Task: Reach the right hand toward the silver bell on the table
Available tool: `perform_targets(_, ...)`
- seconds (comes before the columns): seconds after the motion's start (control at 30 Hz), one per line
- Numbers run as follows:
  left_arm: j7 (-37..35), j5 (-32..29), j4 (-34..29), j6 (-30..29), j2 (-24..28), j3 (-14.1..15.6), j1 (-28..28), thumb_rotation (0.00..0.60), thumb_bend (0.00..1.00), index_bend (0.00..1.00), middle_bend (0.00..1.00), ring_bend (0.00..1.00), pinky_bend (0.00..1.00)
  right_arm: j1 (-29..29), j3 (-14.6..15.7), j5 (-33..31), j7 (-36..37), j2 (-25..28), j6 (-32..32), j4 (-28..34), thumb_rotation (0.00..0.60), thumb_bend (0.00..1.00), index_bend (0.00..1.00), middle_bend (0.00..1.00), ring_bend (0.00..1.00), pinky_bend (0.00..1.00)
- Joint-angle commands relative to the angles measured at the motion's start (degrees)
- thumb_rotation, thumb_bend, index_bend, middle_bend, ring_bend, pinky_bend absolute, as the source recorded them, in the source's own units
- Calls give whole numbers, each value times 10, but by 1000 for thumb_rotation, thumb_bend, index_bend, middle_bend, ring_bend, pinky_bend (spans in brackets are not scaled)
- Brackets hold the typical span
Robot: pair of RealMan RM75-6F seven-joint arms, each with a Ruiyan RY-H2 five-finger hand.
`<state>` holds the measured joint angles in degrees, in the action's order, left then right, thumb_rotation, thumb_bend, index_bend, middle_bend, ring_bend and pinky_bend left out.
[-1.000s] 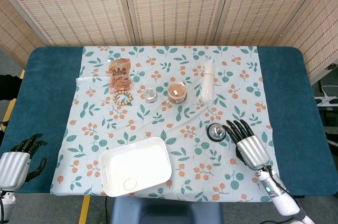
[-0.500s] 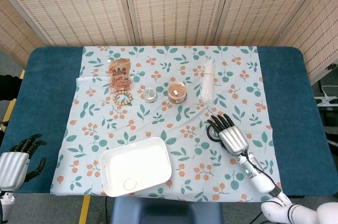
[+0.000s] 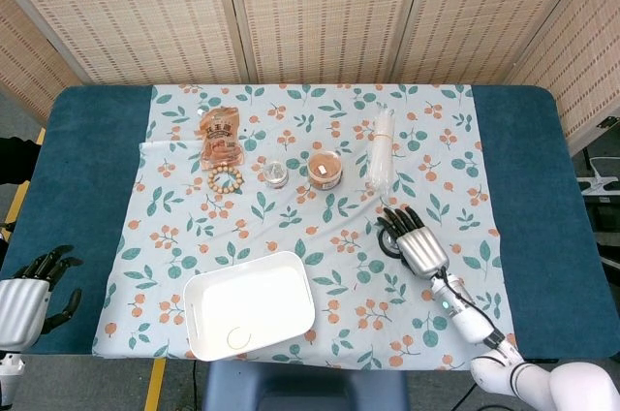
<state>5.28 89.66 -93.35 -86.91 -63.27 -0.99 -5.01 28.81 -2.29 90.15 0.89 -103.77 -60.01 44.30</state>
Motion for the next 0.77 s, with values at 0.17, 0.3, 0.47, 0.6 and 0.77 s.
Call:
perform_targets(0.17, 0, 1, 0, 0, 0, 0, 0, 600, 410, 318, 202, 268, 469, -40, 13, 16, -26, 66, -105, 113, 600, 1000, 0, 0, 0, 0)
perform_targets(0.3, 0, 3, -2, -1, 0, 1, 0, 600, 409, 317, 202, 268, 469, -83, 29, 7, -99, 153, -143, 243, 600, 1000, 0, 0, 0, 0)
perform_targets(0.47, 1, 3, -2, -1, 0, 1, 0, 600, 409, 317, 203, 268, 469, -132, 43, -3, -145, 228, -192, 313, 600, 1000, 0, 0, 0, 0)
perform_targets(0.6, 6, 2, -2, 2, -1, 2, 0, 600, 409, 318, 203, 268, 470, -158, 50, -17, -127, 259, -206, 325, 600, 1000, 0, 0, 0, 0)
perform_targets(0.77, 13, 0, -2, 3, -3, 2, 0, 600, 409, 318, 203, 269, 469, -174, 54, -18, -96, 283, -213, 344, 600, 1000, 0, 0, 0, 0)
